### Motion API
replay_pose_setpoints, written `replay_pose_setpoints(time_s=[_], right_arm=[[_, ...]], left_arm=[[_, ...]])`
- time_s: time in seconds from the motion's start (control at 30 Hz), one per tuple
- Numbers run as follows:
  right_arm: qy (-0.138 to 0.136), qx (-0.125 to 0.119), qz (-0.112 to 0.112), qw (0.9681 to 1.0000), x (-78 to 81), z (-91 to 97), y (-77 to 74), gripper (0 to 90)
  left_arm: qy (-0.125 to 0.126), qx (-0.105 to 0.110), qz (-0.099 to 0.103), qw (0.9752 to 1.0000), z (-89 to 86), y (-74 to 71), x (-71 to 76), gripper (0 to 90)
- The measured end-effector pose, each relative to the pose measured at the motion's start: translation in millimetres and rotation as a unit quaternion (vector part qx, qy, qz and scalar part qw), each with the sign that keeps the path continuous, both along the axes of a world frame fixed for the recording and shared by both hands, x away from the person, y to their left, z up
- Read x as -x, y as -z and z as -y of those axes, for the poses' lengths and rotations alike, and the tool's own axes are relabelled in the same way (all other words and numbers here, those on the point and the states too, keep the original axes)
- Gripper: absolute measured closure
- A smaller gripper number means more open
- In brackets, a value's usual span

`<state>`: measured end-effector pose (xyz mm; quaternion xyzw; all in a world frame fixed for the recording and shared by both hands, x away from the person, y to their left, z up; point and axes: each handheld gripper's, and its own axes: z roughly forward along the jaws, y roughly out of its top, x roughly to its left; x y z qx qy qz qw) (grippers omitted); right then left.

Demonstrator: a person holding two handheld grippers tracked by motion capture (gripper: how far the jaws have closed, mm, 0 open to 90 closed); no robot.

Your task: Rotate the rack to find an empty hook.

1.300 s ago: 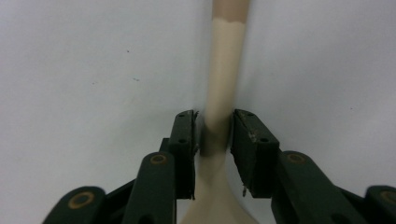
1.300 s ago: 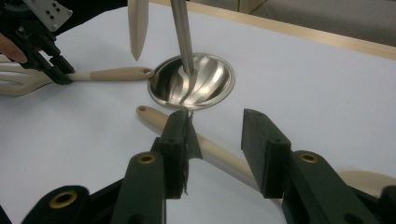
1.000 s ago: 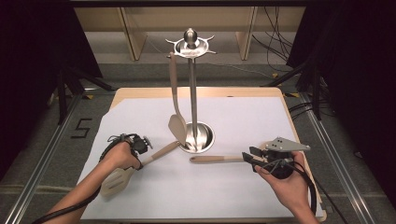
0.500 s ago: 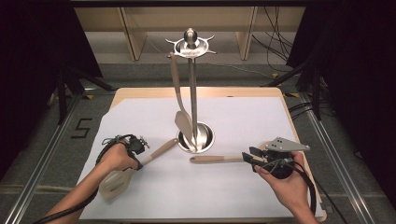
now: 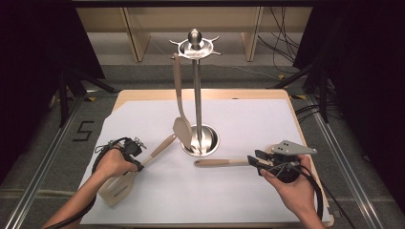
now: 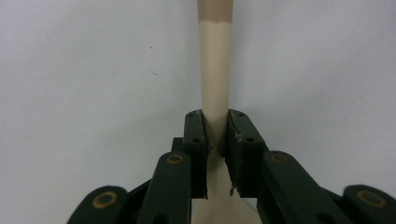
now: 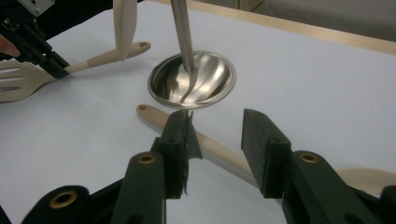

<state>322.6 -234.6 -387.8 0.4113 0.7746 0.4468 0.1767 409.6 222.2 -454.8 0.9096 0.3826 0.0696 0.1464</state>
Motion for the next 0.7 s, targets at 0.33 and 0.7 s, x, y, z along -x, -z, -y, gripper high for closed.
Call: replay_pose_setpoints(time_s=[0.33,0.7], right_arm=[[0.008,-0.014,0.007,0.9998,0.1,0.4,0.3,62.5],[0.007,-0.015,0.002,0.9999,-0.6,-0.6,-4.1,62.3]], left_arm=[[-0.057,0.065,0.049,0.9950,-12.9,-7.6,3.9,78.0],[-0.099,0.146,0.112,0.9778,-21.0,-18.6,15.8,78.0]])
